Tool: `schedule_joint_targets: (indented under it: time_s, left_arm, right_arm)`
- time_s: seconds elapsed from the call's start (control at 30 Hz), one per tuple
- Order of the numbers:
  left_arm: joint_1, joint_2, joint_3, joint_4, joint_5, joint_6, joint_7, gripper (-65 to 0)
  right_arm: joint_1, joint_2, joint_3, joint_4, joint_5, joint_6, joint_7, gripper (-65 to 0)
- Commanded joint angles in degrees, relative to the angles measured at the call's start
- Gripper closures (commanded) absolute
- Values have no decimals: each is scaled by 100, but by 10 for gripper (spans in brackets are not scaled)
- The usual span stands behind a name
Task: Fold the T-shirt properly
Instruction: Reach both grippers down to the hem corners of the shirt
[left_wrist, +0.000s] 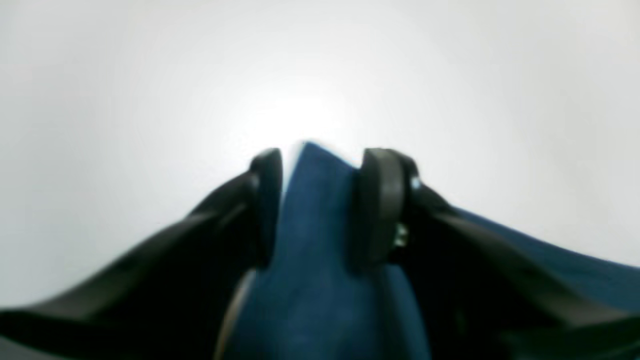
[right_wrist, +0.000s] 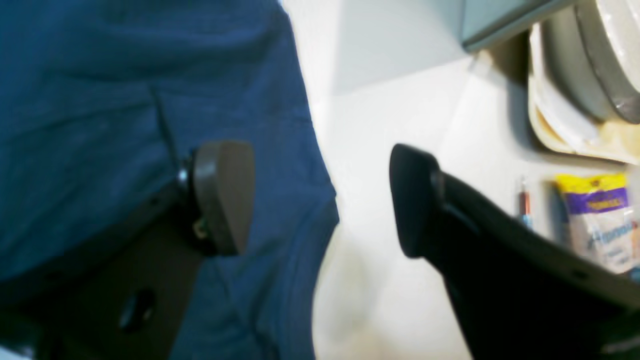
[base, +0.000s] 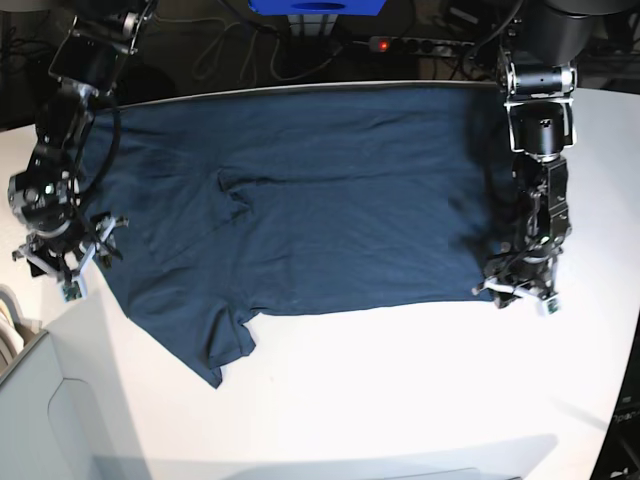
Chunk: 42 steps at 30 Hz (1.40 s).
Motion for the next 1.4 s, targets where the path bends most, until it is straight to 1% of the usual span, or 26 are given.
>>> schedule_joint_targets:
  time_s: [0.0,0.07,0.13,0.23,0.3,0.47,0.53,0.57,0.67,0.7,0.77,0.9,1.03,1.2,1.27,1.33,1.37]
  left_arm:
    - [-150,-73,9,11,-16,-16,-101,-202]
    - [-168,-64,18,-94,-16,-16,-101,-187]
    - [-256,-55,27,-138,-16,-16,-101,-165]
    - [-291,-55,27,-138,-16,-16,-101,-86]
    - [-300,-55,9,-129,-16,-8,-101,-5]
    - [-291,-91,27,-129,-16,10,-84,0]
    - [-282,-99,27,-129,-16,10,-75,0]
    - [-282,-99,18,-147,-16,10,-84,0]
    - [-256,-99,36,-173,-16,1,-84,0]
    - [-203,-99,36,-173,-16,1,-84,0]
    - [-142,-99,27,-164,-16,1,-92,0]
    - [-124,-99,36,-164,-16,1,-92,0]
    - [-124,-99,36,-164,-16,1,-92,0]
    - [-124,-99,36,-164,-16,1,-92,0]
    - [-115,-82,36,-173,-16,1,-92,0]
    - [-115,-64,36,-173,-16,1,-92,0]
    - [-106,-64,36,-173,-16,1,-84,0]
  right_arm:
    - [236,102,-11,-46,54,17,133,-413]
    - [465,138,-161,-336,54,17,159,-413]
    - [737,278,-451,-723,54,17,291,-413]
    - [1159,401,-934,-1382,54,17,660,-413]
    - [1484,428,-1154,-1892,54,-1,1003,-414]
    - [2425,401,-1215,-3501,54,-18,1874,-414]
    - [2680,401,-1224,-4134,54,-36,2217,-414]
    - [2821,401,-1233,-4503,54,-98,2471,-414]
    - [3181,419,-1242,-5514,54,-590,3342,-414]
    - [3260,419,-1242,-5752,54,-695,3562,-414]
    - [3339,419,-1242,-6103,54,-722,3869,-413]
    - [3339,419,-1242,-6376,54,-739,4115,-411]
    - [3146,401,-1295,-6393,54,-739,4151,-409]
    - [2900,401,-1928,-6393,54,-739,4159,-409]
    - [2856,401,-2086,-6393,54,-739,4159,-407]
    - [2856,401,-2121,-6393,54,-739,4142,-378]
    - [2856,401,-2121,-6393,54,-739,4124,-345]
